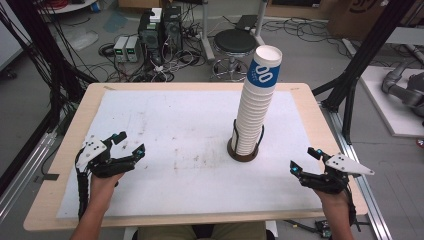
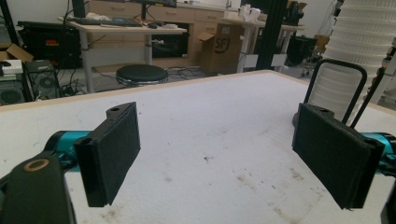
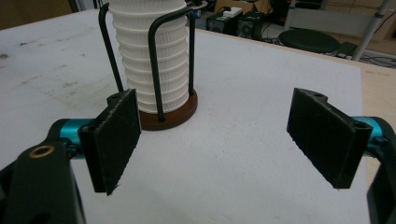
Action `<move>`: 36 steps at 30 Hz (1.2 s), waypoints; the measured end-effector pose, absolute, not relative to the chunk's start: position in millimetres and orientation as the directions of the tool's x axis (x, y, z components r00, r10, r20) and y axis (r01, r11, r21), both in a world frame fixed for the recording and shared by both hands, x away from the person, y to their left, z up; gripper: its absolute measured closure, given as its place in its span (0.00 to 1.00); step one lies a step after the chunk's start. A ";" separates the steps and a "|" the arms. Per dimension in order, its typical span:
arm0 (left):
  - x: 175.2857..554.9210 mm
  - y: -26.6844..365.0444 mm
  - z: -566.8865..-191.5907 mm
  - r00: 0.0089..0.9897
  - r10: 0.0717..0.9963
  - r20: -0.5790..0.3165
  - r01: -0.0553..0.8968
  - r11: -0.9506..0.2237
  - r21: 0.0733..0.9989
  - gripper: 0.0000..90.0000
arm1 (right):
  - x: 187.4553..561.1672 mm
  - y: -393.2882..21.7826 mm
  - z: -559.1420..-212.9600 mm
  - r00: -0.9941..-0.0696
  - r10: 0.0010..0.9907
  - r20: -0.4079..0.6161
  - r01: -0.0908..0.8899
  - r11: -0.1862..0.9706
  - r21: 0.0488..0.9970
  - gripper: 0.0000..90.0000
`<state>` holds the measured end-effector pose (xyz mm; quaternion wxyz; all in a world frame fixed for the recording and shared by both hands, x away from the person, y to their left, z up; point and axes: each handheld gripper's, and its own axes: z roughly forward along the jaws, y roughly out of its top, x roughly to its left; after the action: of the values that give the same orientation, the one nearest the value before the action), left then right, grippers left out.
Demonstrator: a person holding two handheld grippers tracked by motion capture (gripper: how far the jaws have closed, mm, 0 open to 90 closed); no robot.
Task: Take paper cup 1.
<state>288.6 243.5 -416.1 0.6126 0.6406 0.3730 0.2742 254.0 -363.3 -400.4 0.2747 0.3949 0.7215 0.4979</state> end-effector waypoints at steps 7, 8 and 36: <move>294.5 232.7 -416.7 0.581 0.808 -0.096 0.146 0.012 0.989 0.17 | 250.1 -369.5 -402.0 -0.529 0.849 0.011 0.308 0.180 0.934 0.20; 295.6 231.2 -416.8 0.583 0.807 -0.095 0.143 0.013 0.990 0.17 | 250.0 -371.4 -402.1 -0.527 0.850 0.010 0.303 0.177 0.937 0.20; 290.0 232.2 -419.2 0.602 0.791 -0.109 0.153 0.020 0.988 0.15 | 257.5 -326.0 -346.9 -0.685 0.727 0.037 0.233 0.172 0.957 0.20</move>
<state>290.0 232.2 -419.2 0.6148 0.6504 0.3630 0.2593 257.5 -326.0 -346.9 0.2229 0.3280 0.7322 0.5538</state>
